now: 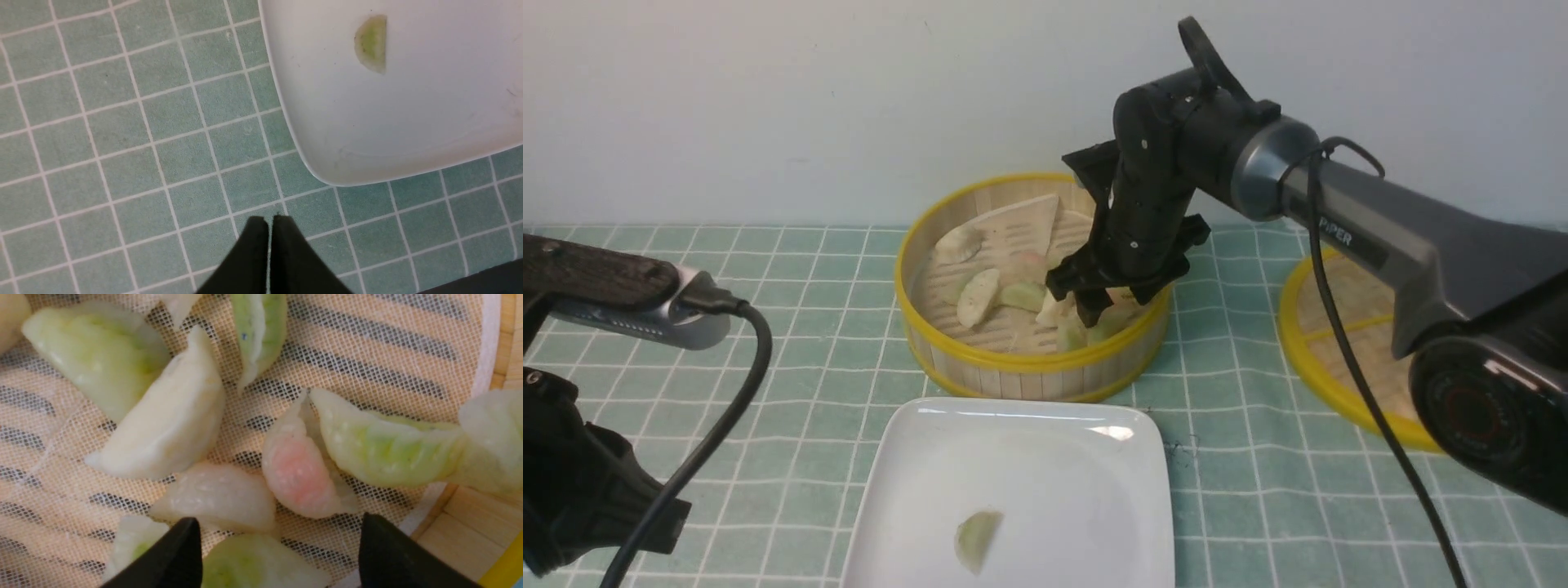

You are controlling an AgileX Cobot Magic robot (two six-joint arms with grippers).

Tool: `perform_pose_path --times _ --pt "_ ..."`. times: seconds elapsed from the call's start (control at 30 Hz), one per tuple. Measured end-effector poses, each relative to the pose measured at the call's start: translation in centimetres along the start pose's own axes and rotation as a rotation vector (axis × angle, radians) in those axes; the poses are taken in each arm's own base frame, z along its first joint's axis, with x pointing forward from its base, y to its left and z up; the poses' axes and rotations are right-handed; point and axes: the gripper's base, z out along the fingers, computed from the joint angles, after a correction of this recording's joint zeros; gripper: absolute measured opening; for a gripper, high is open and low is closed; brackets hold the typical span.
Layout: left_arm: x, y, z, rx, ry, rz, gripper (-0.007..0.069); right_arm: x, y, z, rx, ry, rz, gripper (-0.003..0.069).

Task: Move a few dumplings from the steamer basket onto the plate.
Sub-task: Use the right arm to grab a dumpling from inside the steamer

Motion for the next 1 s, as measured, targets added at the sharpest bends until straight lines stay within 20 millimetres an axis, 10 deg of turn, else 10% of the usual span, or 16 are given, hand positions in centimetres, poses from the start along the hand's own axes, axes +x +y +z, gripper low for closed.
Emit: perform_pose_path --times 0.33,0.6,1.0 --pt "0.0 0.0 0.0 -0.001 -0.004 0.000 -0.0006 0.1 0.5 1.2 -0.048 0.016 -0.019 0.0459" --pt "0.0 0.2 0.0 -0.021 -0.003 0.008 -0.0006 -1.3 0.9 0.4 -0.090 -0.044 -0.035 0.0035" --pt "0.0 0.2 0.0 -0.023 -0.004 0.009 -0.0006 -2.6 1.3 -3.2 -0.130 -0.149 -0.043 -0.0010"
